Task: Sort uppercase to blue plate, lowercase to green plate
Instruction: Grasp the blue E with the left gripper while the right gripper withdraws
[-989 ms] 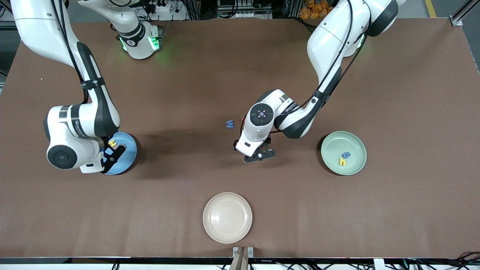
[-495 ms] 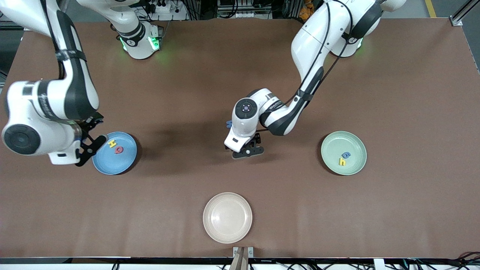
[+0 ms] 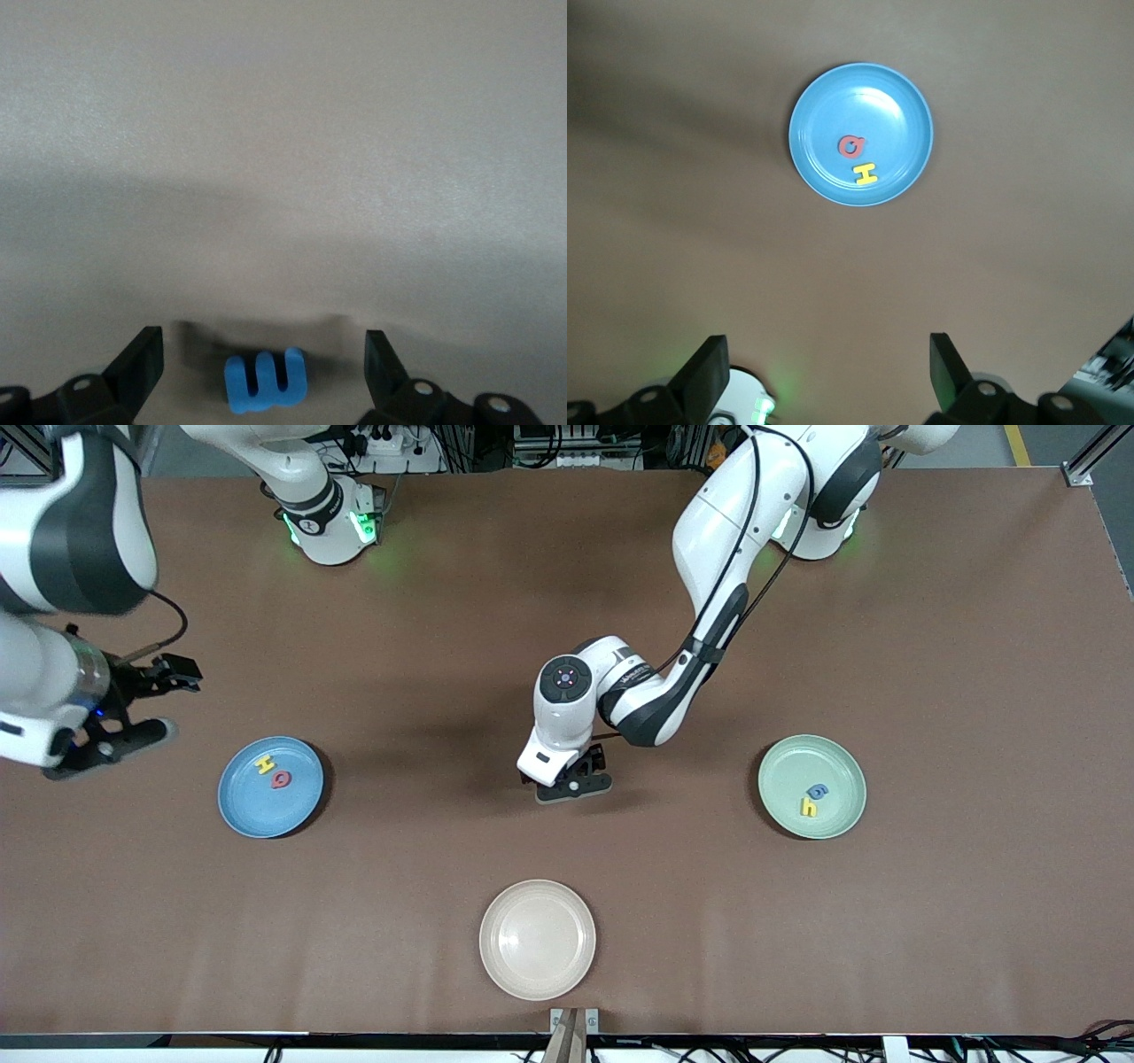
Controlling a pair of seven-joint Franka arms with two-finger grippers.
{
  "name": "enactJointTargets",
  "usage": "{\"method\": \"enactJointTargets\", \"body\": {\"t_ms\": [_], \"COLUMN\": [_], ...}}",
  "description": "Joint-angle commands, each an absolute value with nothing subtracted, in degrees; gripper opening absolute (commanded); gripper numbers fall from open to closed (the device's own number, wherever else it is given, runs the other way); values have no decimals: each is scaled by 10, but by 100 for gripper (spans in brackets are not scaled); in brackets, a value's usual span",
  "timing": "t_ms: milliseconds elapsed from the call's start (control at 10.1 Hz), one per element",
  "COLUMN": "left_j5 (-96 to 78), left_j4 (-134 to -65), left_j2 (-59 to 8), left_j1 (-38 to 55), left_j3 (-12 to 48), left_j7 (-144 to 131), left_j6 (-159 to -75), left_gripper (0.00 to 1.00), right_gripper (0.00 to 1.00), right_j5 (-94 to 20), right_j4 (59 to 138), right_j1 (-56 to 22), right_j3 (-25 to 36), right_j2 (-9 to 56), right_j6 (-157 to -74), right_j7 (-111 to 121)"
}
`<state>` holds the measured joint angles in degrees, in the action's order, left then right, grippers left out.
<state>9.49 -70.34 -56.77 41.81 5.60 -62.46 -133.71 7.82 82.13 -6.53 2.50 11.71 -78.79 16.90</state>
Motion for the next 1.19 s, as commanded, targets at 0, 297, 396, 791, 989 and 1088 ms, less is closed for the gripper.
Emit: {"method": "enactJointTargets", "body": {"t_ms": [0, 297, 396, 791, 989, 1088], "left_j5": [85, 85, 85, 85, 85, 86], "left_j4": [-686, -687, -687, -686, -686, -687], "left_j2": [-578, -577, -577, -578, -578, -578], "left_j1": [424, 424, 425, 429, 432, 433], "left_j3": [47, 49, 49, 50, 50, 50], "left_j7": [-627, -622, -622, -622, -623, -623], "left_j6": [-1329, -1297, -1297, -1297, -1297, -1297], "left_gripper": [100, 100, 100, 100, 100, 100], "right_gripper": [100, 100, 100, 100, 100, 100], "right_j5": [33, 18, 17, -14, -15, -15], "right_j4": [838, 871, 904, 986, 987, 988], "right_j1": [-60, -42, -31, -5, -4, -4], "right_j3": [25, 26, 27, 27, 27, 26], "right_j2": [66, 32, 12, -33, -33, -35], "right_j6": [-780, -809, -846, -940, -953, -949], "right_j7": [71, 48, 47, -74, -162, -160]}}
